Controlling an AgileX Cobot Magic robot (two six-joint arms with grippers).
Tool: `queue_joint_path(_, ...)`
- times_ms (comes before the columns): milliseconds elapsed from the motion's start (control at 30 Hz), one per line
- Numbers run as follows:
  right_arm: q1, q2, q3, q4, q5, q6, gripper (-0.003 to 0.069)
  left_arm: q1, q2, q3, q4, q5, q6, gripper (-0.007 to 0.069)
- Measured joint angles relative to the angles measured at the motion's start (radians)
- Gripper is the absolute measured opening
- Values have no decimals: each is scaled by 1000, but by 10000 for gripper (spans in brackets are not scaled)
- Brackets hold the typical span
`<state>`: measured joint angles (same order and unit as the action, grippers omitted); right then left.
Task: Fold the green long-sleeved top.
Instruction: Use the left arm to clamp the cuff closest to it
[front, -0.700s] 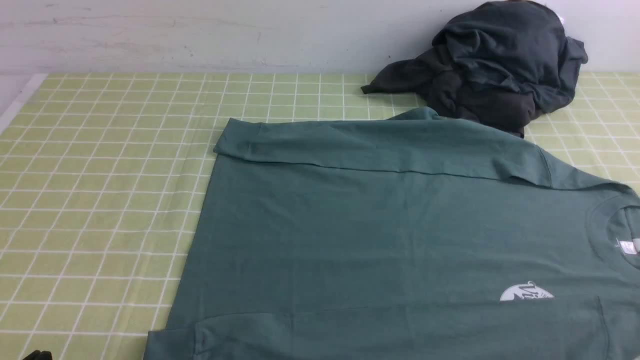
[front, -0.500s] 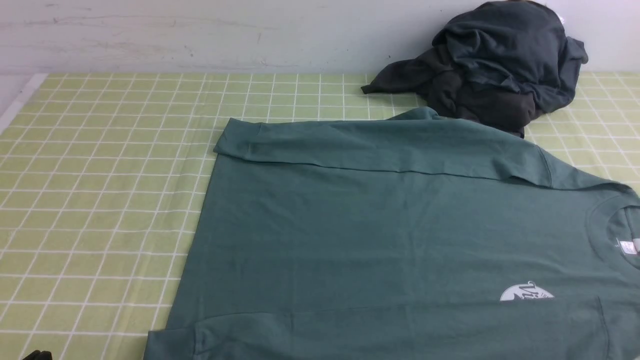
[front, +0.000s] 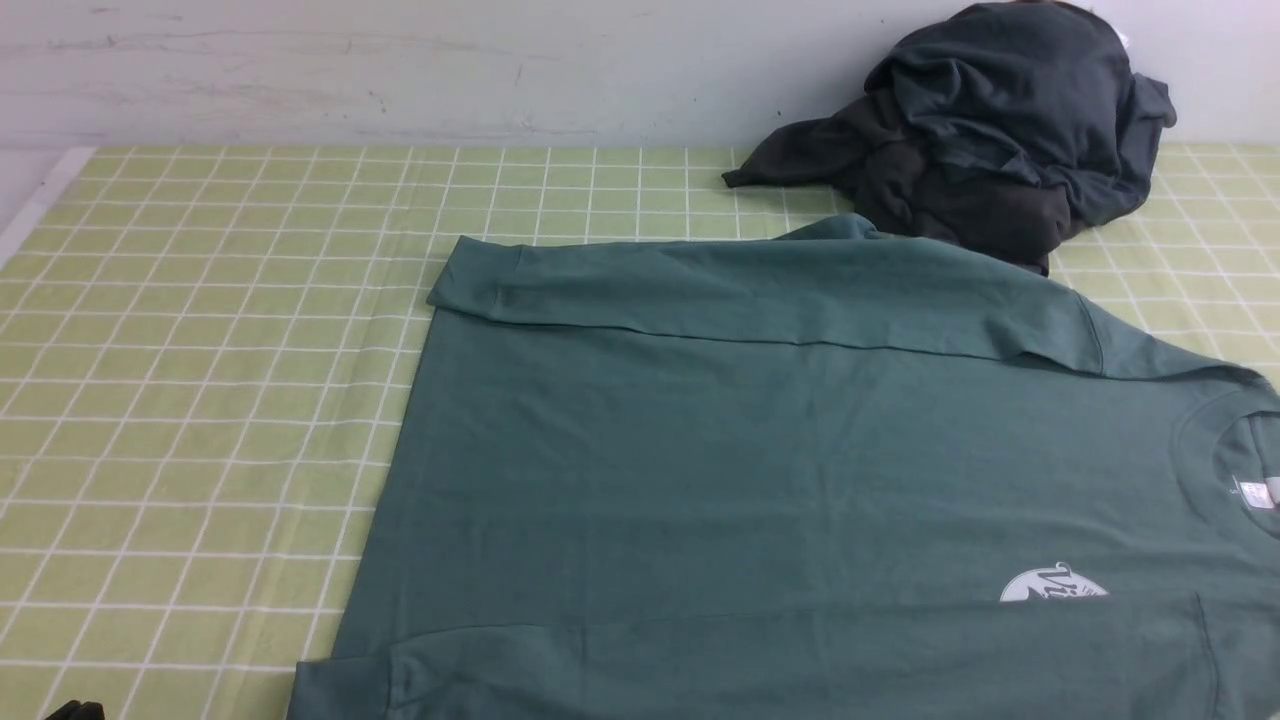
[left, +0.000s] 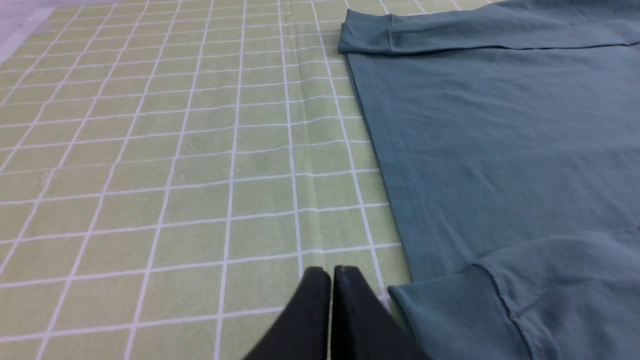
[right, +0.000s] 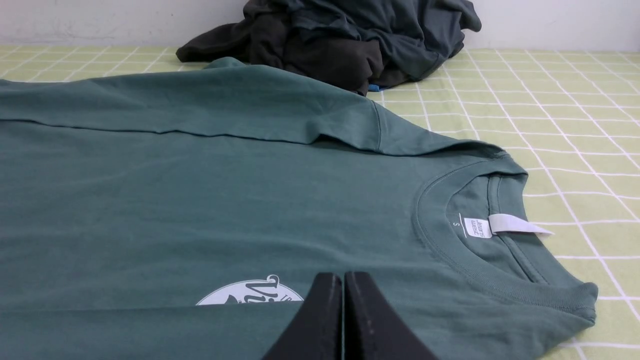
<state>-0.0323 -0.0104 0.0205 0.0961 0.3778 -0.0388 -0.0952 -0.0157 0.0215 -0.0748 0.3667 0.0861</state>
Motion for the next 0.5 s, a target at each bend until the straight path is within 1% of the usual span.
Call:
queue_joint_path(367,0,0,0,0,0,-6,5,0,0,0,1,-7,0,-3)
queue_joint_path(500,0,0,5,5,-45,-8,5,0,0,9,9,-96,0,-3)
